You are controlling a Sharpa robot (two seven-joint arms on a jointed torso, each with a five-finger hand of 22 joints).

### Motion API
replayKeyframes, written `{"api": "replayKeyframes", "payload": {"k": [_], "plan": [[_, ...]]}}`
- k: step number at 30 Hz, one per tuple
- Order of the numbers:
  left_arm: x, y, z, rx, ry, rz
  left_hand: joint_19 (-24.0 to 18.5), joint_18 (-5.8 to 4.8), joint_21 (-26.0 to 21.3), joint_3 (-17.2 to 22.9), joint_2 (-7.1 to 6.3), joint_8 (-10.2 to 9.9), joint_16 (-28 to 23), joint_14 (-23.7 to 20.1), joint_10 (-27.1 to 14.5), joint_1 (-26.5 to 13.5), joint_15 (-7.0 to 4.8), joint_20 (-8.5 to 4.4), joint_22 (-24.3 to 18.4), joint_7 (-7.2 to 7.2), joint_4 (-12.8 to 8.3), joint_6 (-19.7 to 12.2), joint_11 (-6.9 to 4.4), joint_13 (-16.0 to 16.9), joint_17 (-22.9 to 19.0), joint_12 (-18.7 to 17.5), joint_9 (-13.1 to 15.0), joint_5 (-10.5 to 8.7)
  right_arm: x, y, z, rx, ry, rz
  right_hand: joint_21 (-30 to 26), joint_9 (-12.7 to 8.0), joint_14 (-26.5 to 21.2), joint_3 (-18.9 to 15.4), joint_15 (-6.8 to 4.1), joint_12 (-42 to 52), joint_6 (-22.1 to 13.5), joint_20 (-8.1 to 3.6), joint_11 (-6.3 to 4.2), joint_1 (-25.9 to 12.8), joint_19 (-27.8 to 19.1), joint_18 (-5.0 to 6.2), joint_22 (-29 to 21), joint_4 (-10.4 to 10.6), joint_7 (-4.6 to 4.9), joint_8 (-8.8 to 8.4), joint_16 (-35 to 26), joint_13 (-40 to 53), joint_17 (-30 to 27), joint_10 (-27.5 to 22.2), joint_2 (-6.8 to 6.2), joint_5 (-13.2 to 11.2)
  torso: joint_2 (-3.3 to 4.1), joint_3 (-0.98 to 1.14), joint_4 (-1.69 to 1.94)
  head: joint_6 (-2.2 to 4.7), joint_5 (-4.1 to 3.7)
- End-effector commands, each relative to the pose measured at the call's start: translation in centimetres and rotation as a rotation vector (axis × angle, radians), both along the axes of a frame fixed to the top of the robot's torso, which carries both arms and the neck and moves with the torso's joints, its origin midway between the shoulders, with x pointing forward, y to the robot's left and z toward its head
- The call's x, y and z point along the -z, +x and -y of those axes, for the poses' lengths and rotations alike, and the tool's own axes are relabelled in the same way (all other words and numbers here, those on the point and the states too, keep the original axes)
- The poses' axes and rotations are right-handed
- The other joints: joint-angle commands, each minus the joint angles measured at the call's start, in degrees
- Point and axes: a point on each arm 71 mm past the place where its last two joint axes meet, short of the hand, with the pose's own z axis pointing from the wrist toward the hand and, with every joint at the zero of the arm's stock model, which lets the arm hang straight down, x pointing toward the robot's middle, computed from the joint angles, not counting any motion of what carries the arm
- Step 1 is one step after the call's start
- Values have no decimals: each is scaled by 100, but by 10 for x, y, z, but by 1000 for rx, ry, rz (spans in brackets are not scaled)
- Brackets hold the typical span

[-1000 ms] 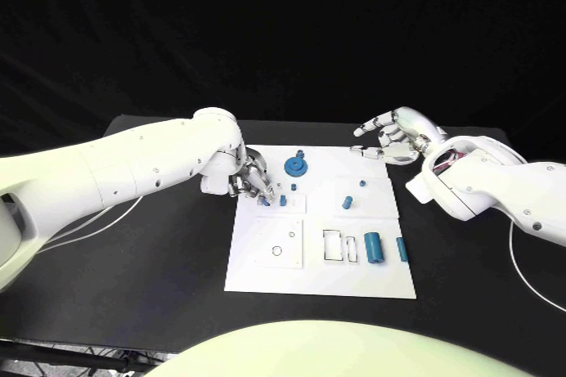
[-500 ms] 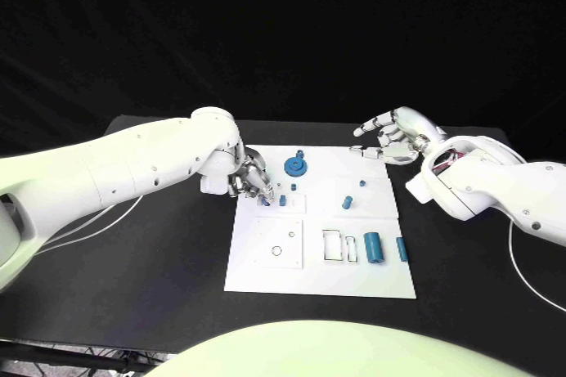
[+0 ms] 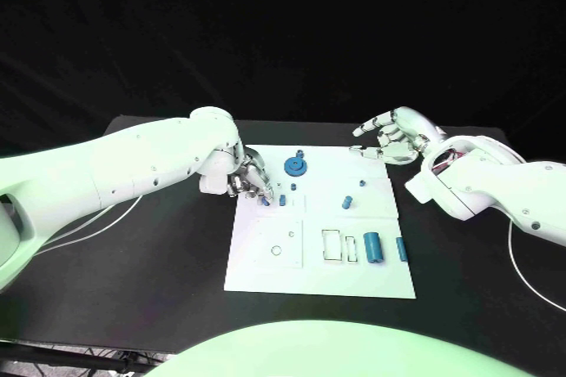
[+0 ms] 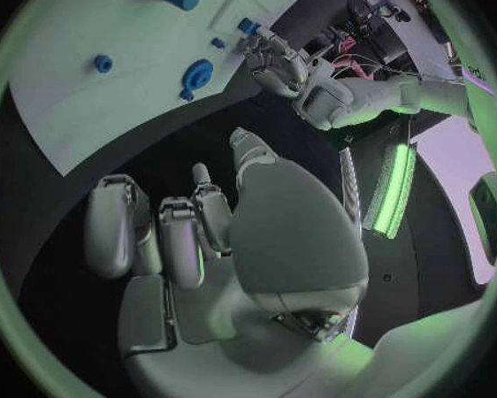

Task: Assemble the parts on the task board

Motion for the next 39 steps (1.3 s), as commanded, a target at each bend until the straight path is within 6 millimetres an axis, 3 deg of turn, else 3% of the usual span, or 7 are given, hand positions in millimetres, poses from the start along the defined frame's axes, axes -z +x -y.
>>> {"api": "replayKeyframes", "payload": {"k": [1, 4, 6, 8, 13, 29, 39], "plan": [[3, 2, -2, -15, 26, 37, -18, -33, -34, -183, -61, -546, -30, 413, -1, -95, 36, 34, -16, 18, 119, 37, 51, -3, 844, 17, -14, 10, 0, -1, -1, -16, -5, 1, -20, -5, 456, 22, -33, -15, 10, -41, -8, -30, -9, 109, 682, 10, -21, 32, -25, 268, 959, -29, -16, 22, 0, -1, -2, 1, 1], [3, 2, -2, -13, 29, 39, -12, -34, -37, -410, -101, -587, -32, 410, -19, -122, 42, 38, -17, 24, 239, 57, 58, -9, 838, 27, -22, 3, 0, -1, -1, -16, -5, 1, -20, -5, 456, 22, -33, -15, 10, -41, -8, -30, -9, 109, 682, 10, -21, 32, -25, 268, 959, -29, -16, 22, -1, -1, -3, 1, -2], [3, 2, -2, -15, 28, 42, -15, -31, -44, -411, -40, -596, -32, 409, -23, -19, 34, 34, -24, 9, 212, 60, 46, -7, 836, 32, -20, 32, 0, -1, -1, -16, -6, 1, -20, -5, 456, 22, -33, -15, 10, -41, -8, -30, -9, 109, 682, 10, -21, 32, -25, 268, 959, -29, -16, 22, -1, -1, -5, 1, 2], [3, 2, -2, -18, 24, 44, -5, -31, -40, -112, 196, -608, -24, 414, -37, 452, 1, 9, -18, -17, -58, 32, 10, 5, 848, 28, 2, 76, 0, -1, -1, -16, -6, 0, -20, -5, 456, 22, -33, -15, 10, -41, -8, -30, -9, 109, 682, 10, -21, 32, -25, 268, 959, -29, -16, 22, -2, -1, -4, 1, 4], [3, 2, -1, -28, 11, 44, 12, -37, -12, 503, 342, -483, -10, 423, 24, 806, 9, 5, 7, 10, -439, 69, 23, 45, 868, 34, 134, 88, 0, -1, -1, -17, -6, 0, -20, -5, 456, 22, -33, -15, 10, -41, -8, -30, -9, 109, 682, 10, -21, 32, -25, 268, 959, -29, -16, 22, 0, -1, -5, 1, 1], [0, -2, -2, -40, -40, 4, 36, -45, 44, 883, 311, -345, 16, 439, 119, 804, 2, 1, 62, -6, -607, 118, 10, 112, 910, 81, 243, 91, 1, -1, -1, -18, -8, -5, -20, -5, 456, 22, -33, -15, 10, -41, -8, -30, -9, 109, 682, 10, -21, 32, -25, 268, 959, -29, -16, 22, -6, 1, -2, 1, 13], [-14, -4, -6, 5, -68, -77, 2, -34, 15, 926, 317, -342, 10, 436, 104, 799, 2, -1, 21, -5, -622, 117, 11, 65, 898, 54, 249, 69, 1, 0, -1, -17, -9, -6, -20, -5, 456, 22, -33, -15, 10, -41, -8, -30, -9, 109, 682, 10, -21, 32, -25, 268, 959, -29, -16, 22, -8, 0, 3, 1, 17]]}}
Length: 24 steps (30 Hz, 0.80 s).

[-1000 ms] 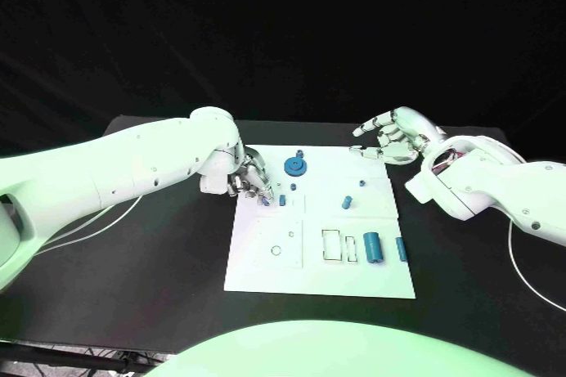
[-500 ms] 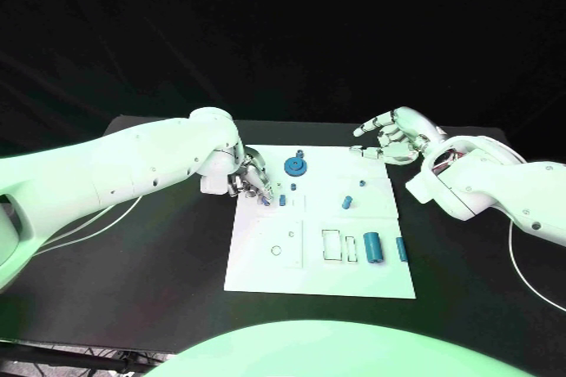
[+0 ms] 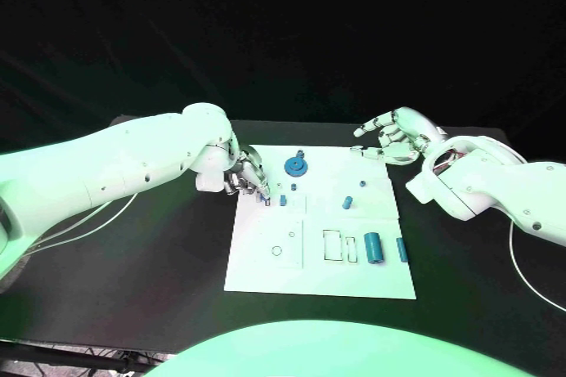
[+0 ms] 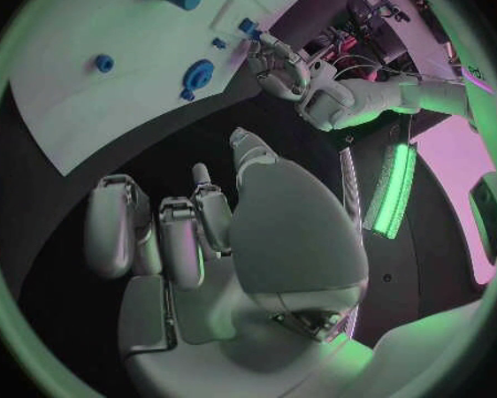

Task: Assemble the parts on the task board

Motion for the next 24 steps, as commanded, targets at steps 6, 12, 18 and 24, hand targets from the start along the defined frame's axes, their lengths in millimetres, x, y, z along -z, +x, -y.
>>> {"api": "replayKeyframes", "payload": {"k": [6, 12, 18, 24], "plan": [[-17, -1, 4, 94, -13, -112, -79, -17, -56, 964, 276, -3, -39, 399, -48, 155, 32, 21, -81, 53, -816, -54, 47, -23, 808, -15, 43, -328, 1, 0, -2, -17, -8, -4, -22, -6, 456, 22, -33, -15, 10, -41, -9, -30, -9, 109, 684, 10, -21, 32, -25, 265, 956, -29, -16, 22, 6, -3, -2, 1, 12], [-20, 3, 8, 135, 4, -151, -100, -12, -68, 993, 354, 5, -46, 390, -55, 130, 45, 35, -94, 71, -801, -111, 65, 70, 792, 40, 80, -450, 1, 0, -2, -18, -8, -4, -22, -6, 456, 22, -33, -15, 10, -41, -9, -30, -9, 109, 684, 10, -21, 32, -25, 265, 956, -29, -16, 22, 6, -5, -4, 1, 21], [-20, 7, 10, 165, 42, -173, -90, -16, -51, 1024, 353, 28, -39, 392, -52, 130, 46, 39, -73, 70, -850, -121, 64, 136, 804, 83, 112, -456, 1, 0, -3, -19, -8, -4, -22, -6, 456, 22, -33, -15, 10, -41, -9, -30, -9, 109, 684, 10, -21, 32, -25, 265, 956, -29, -16, 22, 1, 5, -4, 1, 31], [-17, 9, 15, 175, 77, -169, -39, -32, 7, 1073, 324, 58, -5, 411, 9, 108, 39, 37, -4, 60, -926, -102, 55, 276, 863, 176, 154, -431, 1, 0, -3, -20, -7, -3, -22, -6, 456, 22, -33, -15, 10, -41, -9, -30, -9, 109, 684, 10, -21, 32, -25, 265, 956, -29, -16, 22, 4, 2, -7, 1, 44]]}}
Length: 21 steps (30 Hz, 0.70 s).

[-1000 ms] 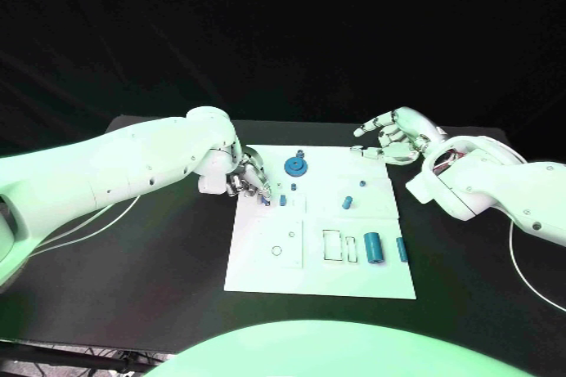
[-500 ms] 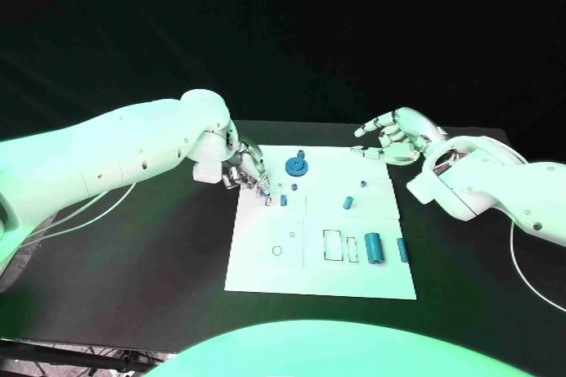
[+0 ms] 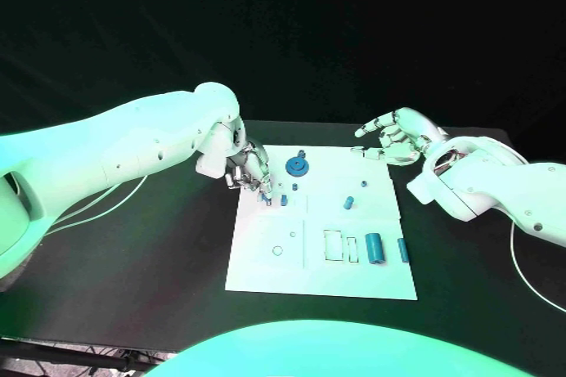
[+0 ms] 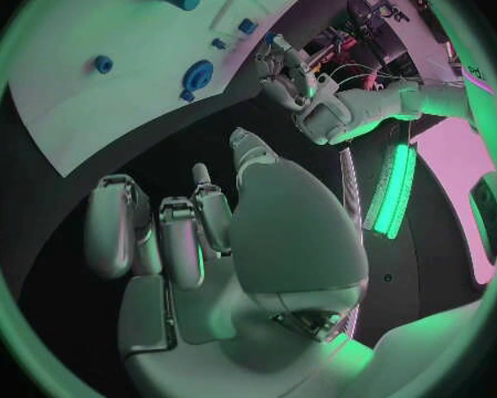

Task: Assemble the parts on the task board

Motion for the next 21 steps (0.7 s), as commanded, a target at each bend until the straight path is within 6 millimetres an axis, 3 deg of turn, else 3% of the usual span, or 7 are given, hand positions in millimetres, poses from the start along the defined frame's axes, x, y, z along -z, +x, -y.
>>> {"api": "replayKeyframes", "payload": {"k": [1, 12, 21], "plan": [[0, -1, 3, 46, 35, -21, 33, -33, 34, 1001, 173, 26, 22, 414, 56, 155, 37, 12, 20, -14, -1013, -3, 9, 51, 871, 51, 17, 18, 0, -1, -2, -17, -6, -1, -22, -7, 456, 22, -33, -15, 10, -41, -9, -30, -9, 109, 680, 10, -21, 32, -25, 266, 957, -29, -16, 22, 2, -4, -2, 1, 9], [6, -1, 12, 37, 56, 34, 97, -52, 103, 1058, 123, 45, 63, 441, 169, 97, 22, 1, 99, -33, -1078, 42, -9, 254, 943, 174, 51, 61, 0, 0, -3, -19, -5, 0, -22, -7, 456, 22, -33, -15, 10, -41, -9, -30, -9, 109, 680, 10, -21, 32, -25, 266, 957, -29, -16, 22, 4, -13, 4, 1, -3], [7, -1, 13, 59, 101, 67, 126, -61, 132, 1086, 101, 53, 72, 448, 199, 71, 14, -7, 134, -43, -1101, 67, -19, 292, 960, 200, 62, 95, 0, 0, -3, -20, -5, 1, -22, -7, 456, 22, -33, -15, 10, -41, -9, -30, -9, 109, 680, 10, -21, 32, -25, 266, 957, -29, -16, 22, 1, -7, 3, 1, 3]]}}
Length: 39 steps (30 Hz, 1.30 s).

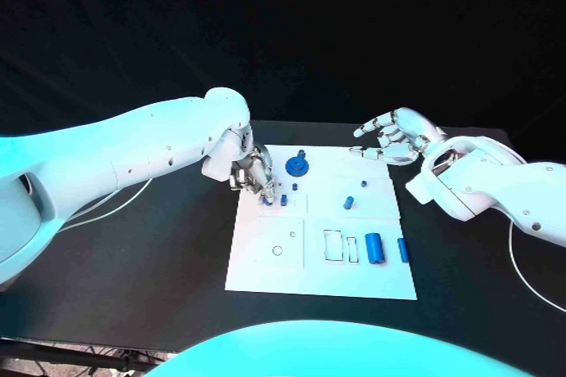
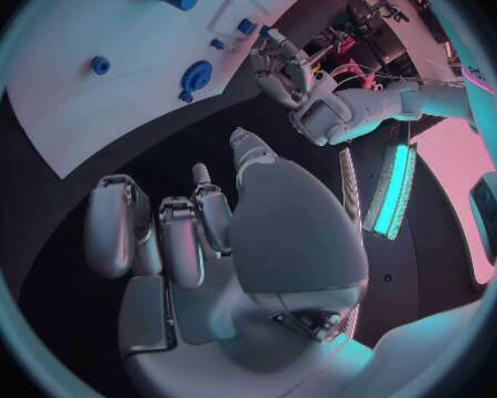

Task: Assemble the parts on the task board

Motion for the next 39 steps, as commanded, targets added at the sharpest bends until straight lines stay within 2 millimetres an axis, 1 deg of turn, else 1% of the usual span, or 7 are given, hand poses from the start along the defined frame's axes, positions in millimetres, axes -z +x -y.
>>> {"api": "replayKeyframes", "payload": {"k": [1, 9, 21, 34, 39], "plan": [[0, 1, 0, 20, 42, 34, 39, -62, 25, 1093, 93, 27, 30, 449, 48, 61, 12, -7, 9, -14, -1106, 37, -7, -11, 965, 20, 13, 40, 0, -1, -2, -17, -6, 1, -22, -7, 456, 22, -33, -15, 10, -41, -9, -30, -9, 109, 682, 10, -21, 32, -25, 267, 958, -29, -16, 22, -3, 1, -2, 1, 10], [2, 0, -1, 38, 69, 31, 55, -67, 42, 1124, 61, 34, 39, 455, 68, 27, 1, -17, 27, -27, -1133, 71, -19, 7, 983, 29, 24, 92, 0, -1, -2, -17, -6, 1, -22, -7, 456, 22, -33, -15, 10, -41, -9, -30, -9, 109, 682, 10, -21, 32, -25, 267, 958, -29, -16, 22, -1, 4, -5, 1, 12], [7, -2, -1, 46, 76, 12, 57, -68, 46, 1132, 50, 35, 45, 459, 53, 20, -1, -19, 30, -31, -1143, 80, -23, -35, 993, 7, 27, 104, 0, -1, -2, -17, -5, 1, -22, -7, 456, 22, -33, -15, 10, -41, -9, -30, -9, 109, 682, 10, -21, 32, -25, 267, 958, -29, -16, 22, 1, 4, -5, 1, 0], [12, -2, 0, 15, 65, 55, 63, -70, 53, 1130, 29, 39, 43, 458, 88, -11, -5, -24, 38, -34, -1140, 98, -25, 20, 989, 34, 33, 114, 0, -1, -2, -17, -5, 2, -22, -7, 456, 22, -33, -15, 10, -41, -9, -30, -9, 109, 682, 10, -21, 32, -25, 267, 958, -29, -16, 22, -5, 4, 2, 1, 0], [13, -1, -1, -7, 58, 93, 71, -72, 61, 1129, 25, 40, 39, 456, 99, -18, -5, -25, 49, -35, -1138, 101, -26, 38, 981, 43, 35, 116, 0, -1, -2, -17, -5, 2, -22, -7, 456, 22, -33, -15, 10, -41, -9, -30, -9, 109, 682, 10, -21, 32, -25, 267, 958, -29, -16, 22, -4, 2, -2, 1, 7]]}}
